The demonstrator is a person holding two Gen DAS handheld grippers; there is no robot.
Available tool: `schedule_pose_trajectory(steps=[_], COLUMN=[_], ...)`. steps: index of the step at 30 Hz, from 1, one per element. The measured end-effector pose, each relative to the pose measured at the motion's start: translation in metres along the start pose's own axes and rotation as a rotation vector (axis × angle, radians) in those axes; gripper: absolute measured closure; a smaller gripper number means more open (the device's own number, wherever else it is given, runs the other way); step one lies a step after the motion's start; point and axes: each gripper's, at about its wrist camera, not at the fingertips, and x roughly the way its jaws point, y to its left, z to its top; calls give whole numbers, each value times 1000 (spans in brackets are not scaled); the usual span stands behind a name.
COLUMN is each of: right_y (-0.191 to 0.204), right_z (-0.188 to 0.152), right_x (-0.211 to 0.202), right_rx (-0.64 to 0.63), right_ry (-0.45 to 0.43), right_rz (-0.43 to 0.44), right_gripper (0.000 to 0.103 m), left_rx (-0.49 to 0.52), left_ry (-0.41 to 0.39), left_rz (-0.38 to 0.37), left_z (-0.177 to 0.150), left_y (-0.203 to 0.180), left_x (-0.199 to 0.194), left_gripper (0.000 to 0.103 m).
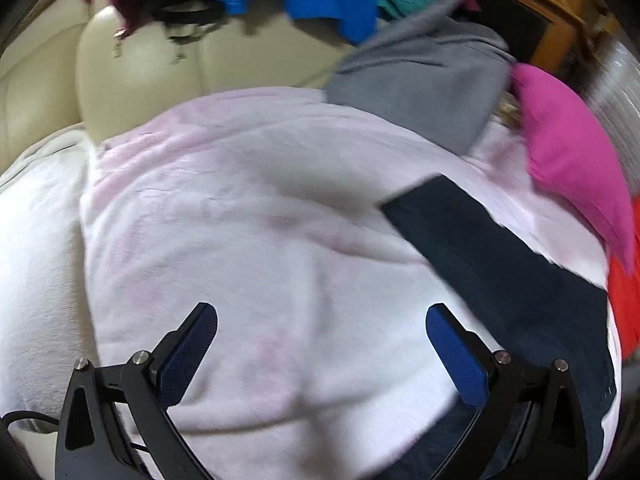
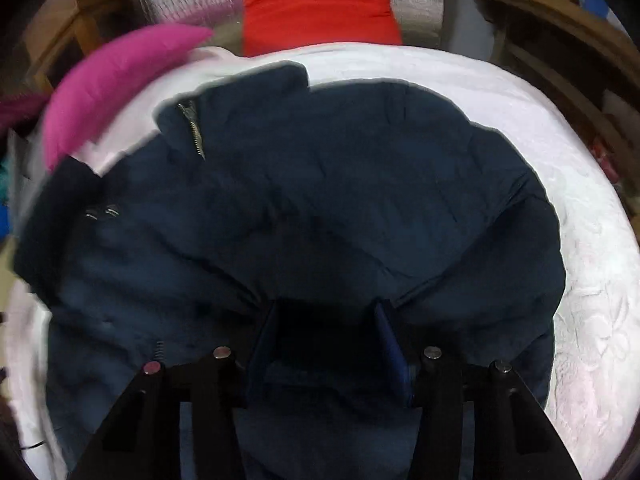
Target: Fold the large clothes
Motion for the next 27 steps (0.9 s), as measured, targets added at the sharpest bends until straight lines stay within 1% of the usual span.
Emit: schedule_pose_trajectory(steps=[1, 3, 4, 5, 6, 7, 8, 10, 11, 13, 15, 17, 19, 21, 22, 23, 24, 25, 27], right_y=[7, 22, 32, 51, 63, 81, 102, 129, 149, 177, 198, 205, 211, 212, 215, 217, 219, 223, 226], right_z=[1, 2, 3, 4, 6, 7, 6, 4, 4, 4, 5, 15, 25, 30, 31, 31, 31, 30, 27], right_x=[-2, -15, -23, -35, -41, -52, -65, -79, -85, -88, -86, -72, -55, -36, -26, -21, -14, -9, -11], right_rx=[-13, -38, -61, -119, -154, -203, -249, -290, -311, -342, -327, -271, -187, -83, -45, -25, -9, -12, -38], right_ry=[-10, -29, -50, -86, -104, -129, -158, -182, -187, -178, -149, -132, -97, -35, -13, -5, 1, 10, -21], right_rz=[-12, 16, 13, 4, 12, 46, 120, 218, 266, 336, 389, 422, 458, 518, 527, 525, 530, 526, 494], right_gripper=[51, 51, 51, 51, 51, 50, 48, 37, 29, 28, 28, 28, 28, 28, 28, 38, 64, 70, 77], left_rx=[-15, -41, -49, -55, -58, -59, -63, -76, -87, -97, -94, -86, -78, -75, -71, -67, -62, -59, -60], left_ry=[-8, -32, -40, -42, -30, -17, 0, 27, 42, 58, 67, 78, 79, 78, 78, 78, 77, 77, 81], left_rz=[14, 47, 55, 55, 50, 47, 47, 40, 27, 17, 12, 3, 1, -2, -5, -5, -3, 0, -1], left_z=[3, 10, 13, 16, 18, 19, 20, 21, 22, 22, 21, 21, 21, 22, 22, 23, 23, 24, 24], left_y=[5, 13, 17, 19, 21, 23, 25, 27, 29, 31, 29, 27, 25, 25, 24, 23, 23, 22, 22], left_x=[1, 1, 2, 2, 4, 7, 10, 14, 17, 17, 19, 21, 21, 21, 21, 21, 21, 21, 23], left_gripper=[0, 0, 0, 0, 0, 0, 0, 0, 0, 0, 0, 0, 0, 0, 0, 0, 0, 0, 0])
